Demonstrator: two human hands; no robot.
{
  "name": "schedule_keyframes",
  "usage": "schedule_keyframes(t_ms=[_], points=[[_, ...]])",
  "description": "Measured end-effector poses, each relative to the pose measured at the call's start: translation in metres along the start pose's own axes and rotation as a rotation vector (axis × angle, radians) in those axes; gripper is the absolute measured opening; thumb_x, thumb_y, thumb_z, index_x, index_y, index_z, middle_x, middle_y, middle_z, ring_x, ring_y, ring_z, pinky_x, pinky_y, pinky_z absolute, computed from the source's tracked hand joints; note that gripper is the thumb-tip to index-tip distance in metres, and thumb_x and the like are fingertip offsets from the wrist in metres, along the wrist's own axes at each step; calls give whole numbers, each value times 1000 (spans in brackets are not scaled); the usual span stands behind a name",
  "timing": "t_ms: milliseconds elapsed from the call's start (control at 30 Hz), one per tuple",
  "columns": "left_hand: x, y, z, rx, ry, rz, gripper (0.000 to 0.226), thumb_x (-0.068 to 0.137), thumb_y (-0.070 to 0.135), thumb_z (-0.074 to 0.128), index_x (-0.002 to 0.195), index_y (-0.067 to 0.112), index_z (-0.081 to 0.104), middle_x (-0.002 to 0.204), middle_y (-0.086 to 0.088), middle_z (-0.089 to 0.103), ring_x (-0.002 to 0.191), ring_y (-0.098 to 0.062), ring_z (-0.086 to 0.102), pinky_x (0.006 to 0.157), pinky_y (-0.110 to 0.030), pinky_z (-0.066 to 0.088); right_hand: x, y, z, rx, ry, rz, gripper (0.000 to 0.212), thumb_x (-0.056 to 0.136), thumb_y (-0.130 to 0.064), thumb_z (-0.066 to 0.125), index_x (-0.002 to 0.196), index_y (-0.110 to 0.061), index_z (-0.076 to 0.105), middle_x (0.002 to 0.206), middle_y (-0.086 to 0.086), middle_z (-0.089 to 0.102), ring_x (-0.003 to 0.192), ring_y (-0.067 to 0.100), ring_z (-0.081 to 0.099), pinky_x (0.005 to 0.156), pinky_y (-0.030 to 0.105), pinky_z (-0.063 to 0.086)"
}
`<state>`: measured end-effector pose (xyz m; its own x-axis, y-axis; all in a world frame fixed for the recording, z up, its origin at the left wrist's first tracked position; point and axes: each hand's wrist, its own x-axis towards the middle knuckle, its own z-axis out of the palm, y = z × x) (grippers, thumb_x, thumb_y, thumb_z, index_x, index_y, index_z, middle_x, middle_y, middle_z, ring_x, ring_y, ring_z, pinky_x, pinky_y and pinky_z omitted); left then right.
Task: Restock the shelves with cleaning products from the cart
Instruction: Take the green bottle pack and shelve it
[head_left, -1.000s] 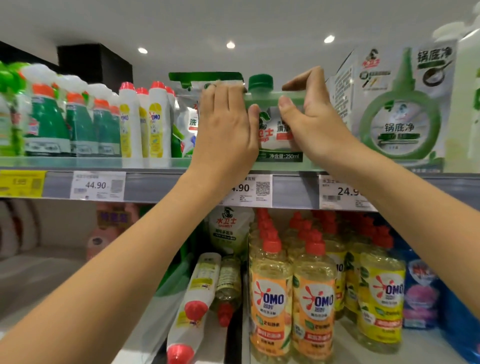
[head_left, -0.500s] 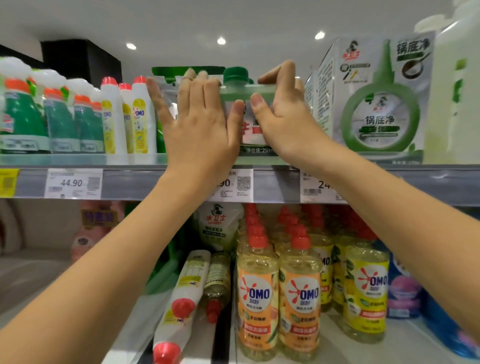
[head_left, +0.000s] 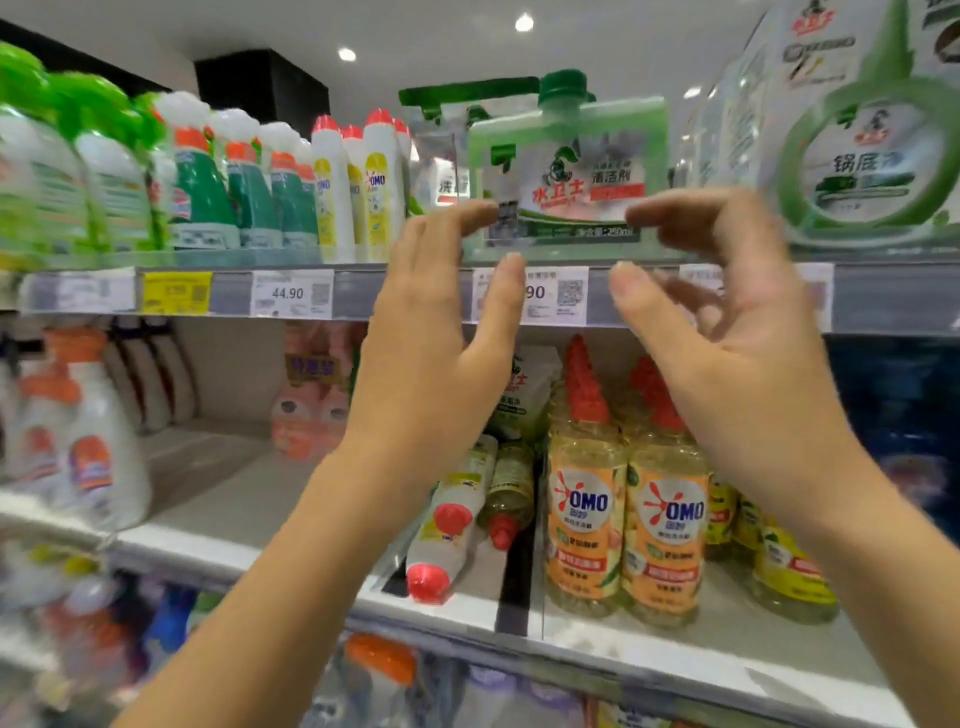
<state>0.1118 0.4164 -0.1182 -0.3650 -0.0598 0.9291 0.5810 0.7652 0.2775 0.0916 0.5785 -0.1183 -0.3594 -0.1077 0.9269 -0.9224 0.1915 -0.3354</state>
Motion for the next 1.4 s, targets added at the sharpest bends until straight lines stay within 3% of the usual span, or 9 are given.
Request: schedule_keyframes(t_ms=[133, 367, 533, 633, 867, 1000, 1133, 1267, 1400], points=[[-67, -3, -19, -203, -95, -249, 23, 94, 30, 50, 115, 22, 57, 114, 7, 62, 98, -5, 61, 80, -21, 47, -71, 7, 8, 236, -125, 240, 15, 91, -21, 62, 104, -28, 60, 106, -8, 64, 103, 4, 61, 83, 13, 47], [-177, -5, -75, -264, -142, -647, 19, 93, 25, 58, 110, 19, 63, 104, 6, 70, 99, -8, 66, 81, -15, 49, -161, 6, 62, 526, -293, 599, 9, 90, -19, 62, 96, -24, 67, 93, -5, 71, 88, 7, 67, 74, 14, 51], [-241, -12, -140, -218, -13, -846, 18, 88, 26, 64, 106, 24, 67, 104, 6, 72, 100, -10, 67, 82, -14, 49, -206, -29, 111, 640, -426, 751, 16, 78, -34, 71, 92, -26, 70, 92, -1, 72, 86, 11, 69, 76, 19, 54], [-264, -26, -188, -138, 107, -909, 19, 87, 23, 67, 105, 20, 66, 102, 4, 72, 98, -11, 68, 81, -14, 49, -224, -54, 153, 743, -451, 840, 20, 68, -34, 70, 86, -26, 72, 84, 9, 72, 76, 15, 67, 69, 21, 55], [-315, -65, -308, 63, 384, -1009, 16, 84, 21, 69, 100, 20, 66, 94, 6, 72, 89, -6, 67, 79, -13, 48, -247, -121, 300, 942, -739, 823, 15, 70, -23, 63, 80, -29, 72, 75, 3, 73, 61, 8, 64, 56, 10, 48], [-343, -83, -387, 208, 415, -1076, 19, 81, 21, 66, 100, 23, 66, 95, 8, 71, 91, -7, 67, 82, -16, 49, -271, -167, 390, 1018, -904, 802, 18, 68, -18, 64, 81, -25, 73, 77, 5, 73, 70, 9, 66, 68, 12, 51], [-368, -94, -451, 325, 511, -1150, 17, 81, 25, 70, 98, 28, 67, 98, 11, 71, 94, -5, 66, 83, -14, 48, -289, -210, 459, 1048, -1081, 819, 21, 65, -24, 66, 85, -26, 73, 83, 11, 73, 73, 13, 66, 68, 16, 52], [-383, -109, -489, 377, 518, -1250, 24, 75, 42, 66, 98, 42, 64, 102, 20, 68, 99, 1, 64, 87, -12, 47, -295, -239, 515, 1041, -1234, 768, 22, 66, -32, 67, 87, -30, 73, 89, 6, 74, 82, 16, 70, 76, 23, 54], [-398, -148, -516, 407, 568, -1329, 22, 78, 36, 68, 99, 39, 65, 103, 22, 67, 101, 4, 62, 88, -10, 45, -301, -250, 576, 1030, -1347, 745, 24, 65, -37, 66, 88, -32, 72, 90, 2, 73, 87, 17, 68, 80, 30, 54]])
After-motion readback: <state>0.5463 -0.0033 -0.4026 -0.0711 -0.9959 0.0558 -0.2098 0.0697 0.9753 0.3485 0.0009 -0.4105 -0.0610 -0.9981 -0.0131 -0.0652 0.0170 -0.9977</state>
